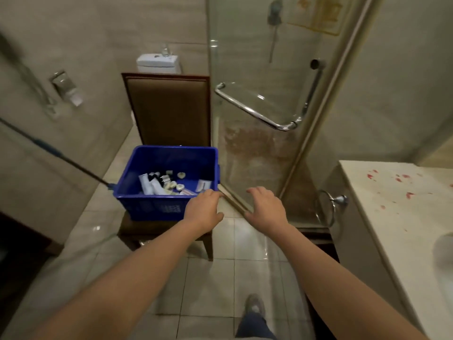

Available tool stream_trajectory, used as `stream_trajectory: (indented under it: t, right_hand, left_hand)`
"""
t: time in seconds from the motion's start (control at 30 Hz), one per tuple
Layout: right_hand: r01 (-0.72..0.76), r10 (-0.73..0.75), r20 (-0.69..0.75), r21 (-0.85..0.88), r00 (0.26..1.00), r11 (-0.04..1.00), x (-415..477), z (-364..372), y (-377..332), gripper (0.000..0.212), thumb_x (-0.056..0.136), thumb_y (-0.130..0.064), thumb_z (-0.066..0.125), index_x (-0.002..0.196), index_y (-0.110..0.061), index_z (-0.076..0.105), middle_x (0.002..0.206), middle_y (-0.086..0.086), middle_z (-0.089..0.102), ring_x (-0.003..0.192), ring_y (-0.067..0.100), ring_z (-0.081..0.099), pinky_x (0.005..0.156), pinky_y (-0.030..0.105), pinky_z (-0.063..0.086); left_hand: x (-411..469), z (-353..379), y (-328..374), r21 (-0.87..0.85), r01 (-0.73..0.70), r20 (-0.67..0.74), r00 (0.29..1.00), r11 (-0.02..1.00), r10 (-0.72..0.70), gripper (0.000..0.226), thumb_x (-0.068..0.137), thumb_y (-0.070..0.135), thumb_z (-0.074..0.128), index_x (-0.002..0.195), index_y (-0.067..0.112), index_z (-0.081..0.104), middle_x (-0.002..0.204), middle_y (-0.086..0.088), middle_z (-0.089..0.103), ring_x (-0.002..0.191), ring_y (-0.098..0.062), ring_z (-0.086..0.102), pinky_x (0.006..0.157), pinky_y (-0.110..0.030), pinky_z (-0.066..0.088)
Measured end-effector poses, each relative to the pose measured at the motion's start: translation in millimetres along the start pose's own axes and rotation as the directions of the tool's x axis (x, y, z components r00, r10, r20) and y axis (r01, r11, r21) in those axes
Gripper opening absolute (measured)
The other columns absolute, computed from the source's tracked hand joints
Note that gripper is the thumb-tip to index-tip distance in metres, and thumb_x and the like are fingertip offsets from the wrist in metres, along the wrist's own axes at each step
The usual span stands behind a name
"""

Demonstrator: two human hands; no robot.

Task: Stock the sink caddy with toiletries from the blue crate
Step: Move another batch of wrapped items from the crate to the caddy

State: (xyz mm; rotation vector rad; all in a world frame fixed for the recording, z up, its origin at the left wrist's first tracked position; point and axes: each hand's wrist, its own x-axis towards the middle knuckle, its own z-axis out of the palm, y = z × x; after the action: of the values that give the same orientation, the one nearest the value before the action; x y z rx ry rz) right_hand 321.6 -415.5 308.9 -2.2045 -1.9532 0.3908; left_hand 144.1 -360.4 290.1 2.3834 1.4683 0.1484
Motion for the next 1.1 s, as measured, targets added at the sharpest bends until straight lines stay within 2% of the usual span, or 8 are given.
stream_trajectory:
  t: [0.27, 0.57, 0.8, 1.1]
  right_hand:
    - [0.193, -0.193, 0.078, 0.006, 0.978, 0.981, 88, 15, -45, 0.056, 0.082, -0.03, 0.063, 0.134, -0.025, 0.046, 0.133, 0.0, 0.051, 0.12, 0.02, 0.05, 0.098, 0.038, 0.046]
    - [0.336, -0.334, 0.176, 0.02, 0.926, 0.942, 195, 19, -58, 0.062, 0.086, -0.028, 0.065, 0.142, -0.021, 0.041, 0.139, 0.0, 0.047, 0.127, 0.021, 0.045, 0.103, 0.04, 0.044]
    - [0.382, -0.377, 0.23, 0.025, 0.897, 0.924, 243, 32, -60, 0.063, 0.084, -0.031, 0.066, 0.142, -0.022, 0.042, 0.136, 0.0, 0.049, 0.122, 0.021, 0.049, 0.101, 0.04, 0.045]
    - [0.347, -0.344, 0.319, 0.049, 0.883, 0.936, 287, 62, -76, 0.063, 0.085, -0.034, 0.066, 0.142, -0.023, 0.041, 0.137, 0.0, 0.049, 0.122, 0.021, 0.048, 0.101, 0.038, 0.046]
  left_hand:
    - [28, -11, -58, -0.01, 0.207, -0.032, 0.978, 0.978, -0.207, 0.056, 0.089, 0.035, 0.064, 0.139, 0.025, 0.044, 0.136, 0.0, 0.048, 0.121, -0.02, 0.05, 0.091, -0.038, 0.049]
    - [89, -22, -88, -0.032, 0.379, -0.08, 0.921, 0.925, -0.38, 0.056, 0.089, 0.034, 0.065, 0.14, 0.022, 0.045, 0.136, -0.001, 0.049, 0.12, -0.022, 0.051, 0.092, -0.038, 0.047]
    - [117, -19, -107, -0.053, 0.464, -0.1, 0.878, 0.884, -0.467, 0.054, 0.088, 0.033, 0.067, 0.138, 0.025, 0.047, 0.135, 0.002, 0.051, 0.117, -0.019, 0.053, 0.091, -0.034, 0.047]
    - [148, -17, -148, -0.054, 0.518, -0.004, 0.855, 0.854, -0.519, 0.057, 0.088, 0.037, 0.067, 0.14, 0.026, 0.045, 0.136, 0.001, 0.05, 0.118, -0.02, 0.053, 0.093, -0.038, 0.05]
